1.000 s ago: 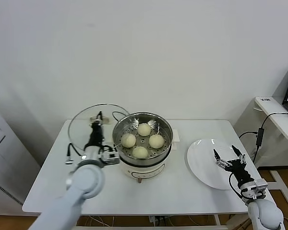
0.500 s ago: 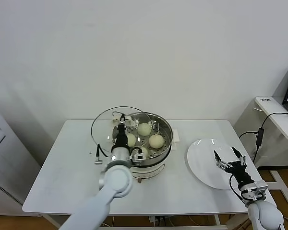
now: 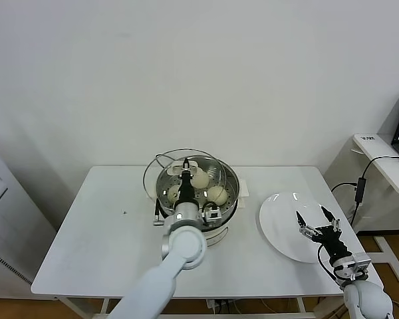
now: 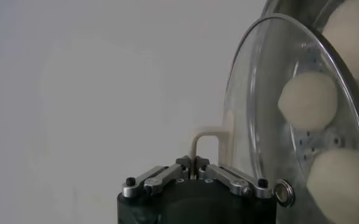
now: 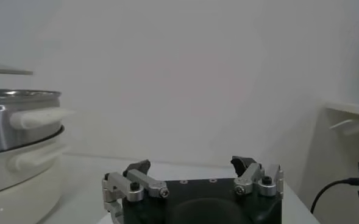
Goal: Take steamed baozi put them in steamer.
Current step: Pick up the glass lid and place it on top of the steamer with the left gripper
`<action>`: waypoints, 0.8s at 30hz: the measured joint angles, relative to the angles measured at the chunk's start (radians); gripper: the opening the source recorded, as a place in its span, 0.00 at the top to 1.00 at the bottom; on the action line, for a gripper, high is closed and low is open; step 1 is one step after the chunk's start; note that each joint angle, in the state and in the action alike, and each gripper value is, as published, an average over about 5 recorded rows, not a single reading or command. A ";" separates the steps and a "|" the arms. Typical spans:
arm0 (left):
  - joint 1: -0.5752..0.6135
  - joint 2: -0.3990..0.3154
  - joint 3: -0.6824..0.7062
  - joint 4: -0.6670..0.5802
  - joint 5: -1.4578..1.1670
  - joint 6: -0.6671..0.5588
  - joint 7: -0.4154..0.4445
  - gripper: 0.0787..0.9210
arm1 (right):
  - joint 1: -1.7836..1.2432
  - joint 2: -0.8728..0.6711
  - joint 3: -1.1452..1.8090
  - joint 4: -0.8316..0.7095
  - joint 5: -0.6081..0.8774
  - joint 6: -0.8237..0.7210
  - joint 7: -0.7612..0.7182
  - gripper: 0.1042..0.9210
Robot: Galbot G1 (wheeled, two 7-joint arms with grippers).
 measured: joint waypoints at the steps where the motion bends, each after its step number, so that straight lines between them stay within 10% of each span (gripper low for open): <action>1: 0.000 -0.008 0.001 0.005 0.002 0.000 -0.002 0.96 | 0.000 0.000 0.000 0.000 0.000 0.000 0.000 0.12; 24: 0.019 -0.081 0.023 0.053 0.017 0.000 -0.028 0.96 | -0.001 0.007 -0.001 -0.008 -0.010 0.001 -0.001 0.12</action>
